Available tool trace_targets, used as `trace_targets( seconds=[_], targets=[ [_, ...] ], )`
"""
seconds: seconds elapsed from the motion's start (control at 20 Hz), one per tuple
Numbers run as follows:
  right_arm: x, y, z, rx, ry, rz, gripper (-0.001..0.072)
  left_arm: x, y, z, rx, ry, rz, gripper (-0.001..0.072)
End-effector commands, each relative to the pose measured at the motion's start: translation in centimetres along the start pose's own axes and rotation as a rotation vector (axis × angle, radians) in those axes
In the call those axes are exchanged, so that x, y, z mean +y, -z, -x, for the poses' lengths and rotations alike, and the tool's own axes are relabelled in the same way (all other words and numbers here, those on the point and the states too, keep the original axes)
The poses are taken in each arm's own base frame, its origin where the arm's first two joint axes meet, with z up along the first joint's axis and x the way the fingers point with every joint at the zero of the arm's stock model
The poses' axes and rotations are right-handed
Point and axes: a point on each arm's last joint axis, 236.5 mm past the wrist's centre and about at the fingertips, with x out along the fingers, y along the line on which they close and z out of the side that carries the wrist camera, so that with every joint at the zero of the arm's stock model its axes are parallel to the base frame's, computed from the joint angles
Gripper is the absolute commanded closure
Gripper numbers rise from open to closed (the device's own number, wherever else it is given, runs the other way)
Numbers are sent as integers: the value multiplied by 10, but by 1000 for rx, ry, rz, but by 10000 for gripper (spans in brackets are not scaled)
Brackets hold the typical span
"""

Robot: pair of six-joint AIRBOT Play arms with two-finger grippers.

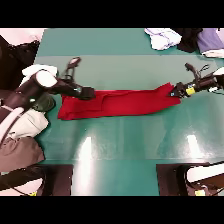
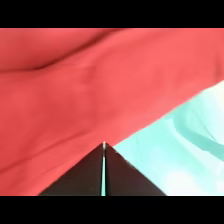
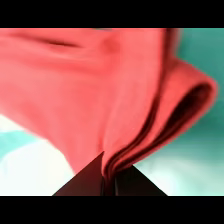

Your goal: Fold the shirts.

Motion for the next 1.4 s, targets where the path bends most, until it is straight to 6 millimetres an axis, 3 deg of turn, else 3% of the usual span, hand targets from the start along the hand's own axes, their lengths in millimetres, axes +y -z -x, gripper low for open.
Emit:
trace_targets(
  seconds=[0.0,0.15,0.3,0.45,0.7,0.85,1.0,1.2,1.35],
  targets=[
    [82,-13,36,-134,-133,84,701,-43,10,-58,78,43,-82,682],
    [133,-4,46,-150,-126,199,700,-54,19,-114,160,54,-103,682],
    [178,2,49,-156,-130,288,700,-47,23,-143,208,45,-71,682],
    [214,7,48,-147,-144,348,700,-43,11,-147,159,31,-70,682],
    [260,15,33,-117,-174,416,701,-36,13,-137,205,17,-90,683],
    [272,14,19,-78,-98,453,701,-30,-24,-92,124,-19,-135,683],
    [301,13,-1,-48,-82,523,701,-4,-52,-17,66,-105,-185,682],
    [349,21,-47,15,-138,621,701,63,-78,108,-47,-336,-187,682],
    [382,23,-92,31,-186,679,701,92,-92,202,-207,-469,-144,682]
  ],
)
